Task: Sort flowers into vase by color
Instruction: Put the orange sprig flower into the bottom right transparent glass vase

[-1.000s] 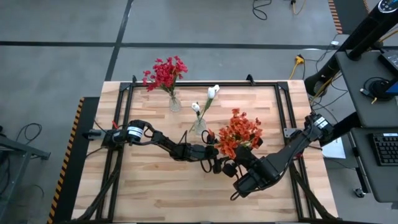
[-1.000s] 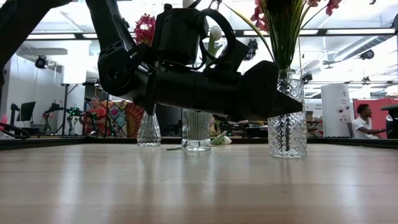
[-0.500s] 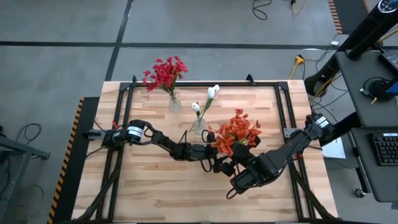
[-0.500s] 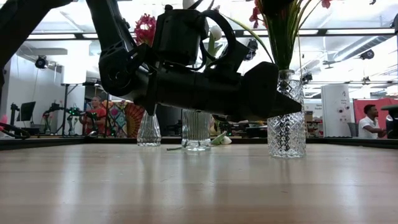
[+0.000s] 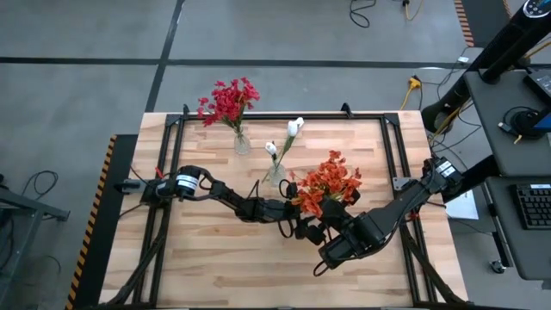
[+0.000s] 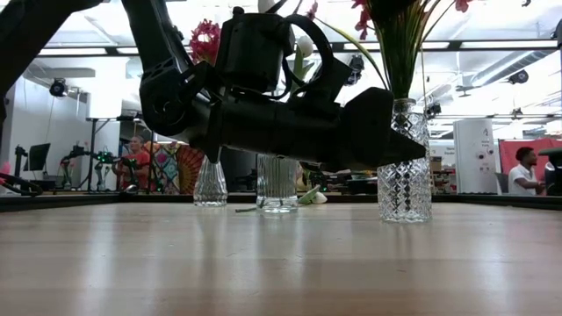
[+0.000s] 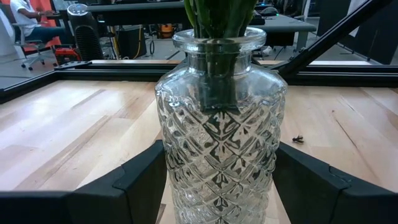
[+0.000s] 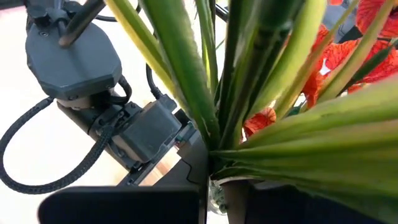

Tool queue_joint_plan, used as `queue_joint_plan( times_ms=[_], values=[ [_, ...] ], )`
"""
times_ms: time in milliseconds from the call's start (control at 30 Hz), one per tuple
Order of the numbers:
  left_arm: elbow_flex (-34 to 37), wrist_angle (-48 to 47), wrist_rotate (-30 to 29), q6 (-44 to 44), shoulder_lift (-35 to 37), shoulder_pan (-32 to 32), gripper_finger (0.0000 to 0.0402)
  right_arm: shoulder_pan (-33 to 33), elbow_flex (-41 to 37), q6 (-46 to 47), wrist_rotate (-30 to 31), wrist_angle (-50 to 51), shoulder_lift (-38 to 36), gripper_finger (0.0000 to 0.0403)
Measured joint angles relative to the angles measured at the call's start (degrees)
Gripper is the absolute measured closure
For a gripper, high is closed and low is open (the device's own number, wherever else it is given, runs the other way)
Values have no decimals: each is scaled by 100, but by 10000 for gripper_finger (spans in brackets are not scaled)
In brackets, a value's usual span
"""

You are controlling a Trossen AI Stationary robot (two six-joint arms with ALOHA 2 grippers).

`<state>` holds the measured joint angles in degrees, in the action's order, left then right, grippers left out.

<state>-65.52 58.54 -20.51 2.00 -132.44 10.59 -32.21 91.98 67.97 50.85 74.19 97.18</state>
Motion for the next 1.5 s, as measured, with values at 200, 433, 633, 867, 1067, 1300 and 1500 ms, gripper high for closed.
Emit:
queue_joint_plan(
  times_ms=[200,433,633,867,1067,1300,1500],
  values=[
    [0,-2,0,0,0,2,155,0,-19,242,-28,35,-36,388],
    [0,-3,0,0,0,2,155,0,-33,221,-13,30,35,388],
    [0,-7,0,0,0,0,155,-9,-36,147,2,29,44,388],
    [0,-17,0,-9,0,2,155,-74,-37,163,176,31,-91,388],
    [0,-16,1,-15,0,2,155,-76,-37,168,235,2,-166,388],
    [0,-22,2,0,0,2,155,-76,-28,211,303,-11,-226,388],
    [0,-24,2,2,0,2,155,-15,-57,396,208,-11,-198,388]
  ],
)
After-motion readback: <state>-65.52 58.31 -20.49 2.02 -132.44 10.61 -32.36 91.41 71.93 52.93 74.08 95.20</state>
